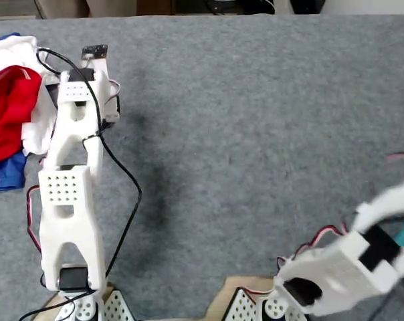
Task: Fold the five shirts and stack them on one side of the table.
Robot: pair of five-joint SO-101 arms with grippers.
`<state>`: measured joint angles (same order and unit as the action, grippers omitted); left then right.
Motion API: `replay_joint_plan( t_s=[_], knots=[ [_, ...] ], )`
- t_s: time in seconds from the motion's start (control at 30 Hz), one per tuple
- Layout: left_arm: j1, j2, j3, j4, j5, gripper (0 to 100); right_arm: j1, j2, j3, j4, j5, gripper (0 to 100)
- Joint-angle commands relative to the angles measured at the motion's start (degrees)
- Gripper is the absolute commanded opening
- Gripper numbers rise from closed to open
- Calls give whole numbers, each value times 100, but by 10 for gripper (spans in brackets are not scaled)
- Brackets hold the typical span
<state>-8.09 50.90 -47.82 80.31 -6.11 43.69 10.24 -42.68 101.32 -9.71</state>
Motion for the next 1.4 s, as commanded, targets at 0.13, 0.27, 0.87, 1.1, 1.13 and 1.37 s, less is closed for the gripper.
replay_joint_plan(
  t_s=[0.13,0.27,0.87,1.1,1.13,1.37],
  knots=[
    [-1952,-66,-1547,141,-360,22,-1965,-338,558,-123,-615,41],
    [-2646,-66,-1503,-202,-343,145,-2888,-338,1130,-615,-756,41],
    [-3824,-110,-3974,1169,132,216,-4787,-338,2185,-1662,-782,41],
    [-4624,-40,-4396,1723,-325,216,-5086,-330,2237,-1626,-791,41],
    [-4703,13,-4141,1662,-404,216,-5138,-330,2264,-1626,-791,41],
    [-4958,655,-3209,826,-941,216,-5385,-330,2360,-1609,-1222,41]
  ],
)
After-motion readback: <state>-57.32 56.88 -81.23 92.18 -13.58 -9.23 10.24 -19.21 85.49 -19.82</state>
